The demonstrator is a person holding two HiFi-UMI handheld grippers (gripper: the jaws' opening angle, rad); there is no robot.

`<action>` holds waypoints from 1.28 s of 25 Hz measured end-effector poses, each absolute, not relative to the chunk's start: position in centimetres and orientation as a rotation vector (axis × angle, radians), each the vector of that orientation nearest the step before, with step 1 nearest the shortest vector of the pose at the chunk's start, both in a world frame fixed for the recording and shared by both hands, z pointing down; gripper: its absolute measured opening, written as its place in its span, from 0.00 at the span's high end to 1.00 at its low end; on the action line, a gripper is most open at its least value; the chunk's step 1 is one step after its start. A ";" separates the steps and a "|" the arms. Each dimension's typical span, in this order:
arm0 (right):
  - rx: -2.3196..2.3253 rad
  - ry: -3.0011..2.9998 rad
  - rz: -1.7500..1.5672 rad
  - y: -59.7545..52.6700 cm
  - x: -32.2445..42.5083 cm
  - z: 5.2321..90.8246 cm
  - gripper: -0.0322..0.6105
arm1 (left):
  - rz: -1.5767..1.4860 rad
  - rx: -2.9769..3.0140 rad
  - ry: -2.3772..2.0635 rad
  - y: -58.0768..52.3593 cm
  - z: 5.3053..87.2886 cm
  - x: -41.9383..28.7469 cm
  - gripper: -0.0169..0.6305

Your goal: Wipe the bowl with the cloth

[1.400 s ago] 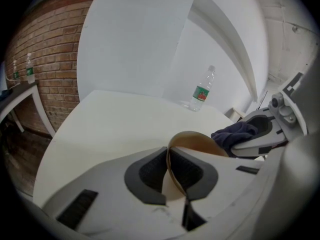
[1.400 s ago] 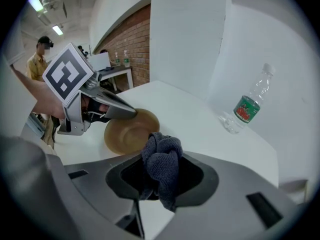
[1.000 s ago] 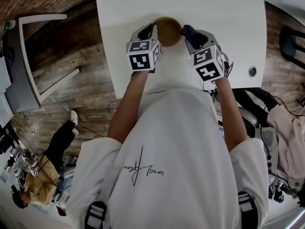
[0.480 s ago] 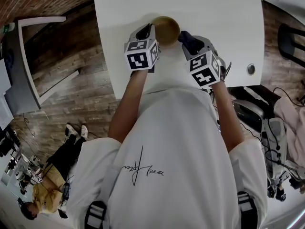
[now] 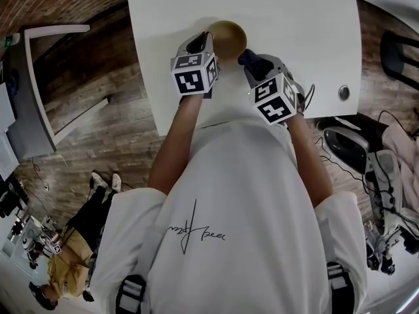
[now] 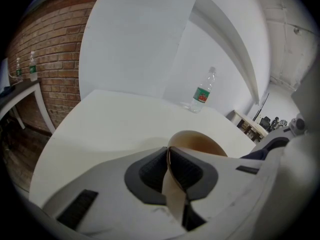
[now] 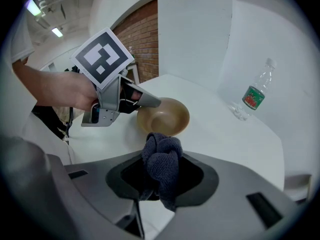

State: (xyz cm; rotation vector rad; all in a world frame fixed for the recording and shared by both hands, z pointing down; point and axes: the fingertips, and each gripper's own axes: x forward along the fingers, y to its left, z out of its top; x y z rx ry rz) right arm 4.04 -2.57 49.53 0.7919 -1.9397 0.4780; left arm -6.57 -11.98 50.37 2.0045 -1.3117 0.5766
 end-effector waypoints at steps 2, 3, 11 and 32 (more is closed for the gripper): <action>0.785 -1.943 0.479 -2.3 3.8 49.6 0.76 | 0.577 2.005 -1.312 -11.9 50.5 -6.6 0.94; 0.781 -1.944 0.480 -2.1 3.7 49.7 0.76 | 0.577 2.004 -1.312 -11.8 50.5 -6.6 0.94; 0.759 -1.960 0.486 -0.7 2.8 49.6 0.76 | 0.567 1.999 -1.307 -11.2 50.4 -6.4 0.94; 0.777 -2.035 0.585 0.5 1.8 48.6 0.76 | 0.520 1.981 -1.292 -11.1 49.7 -6.3 0.93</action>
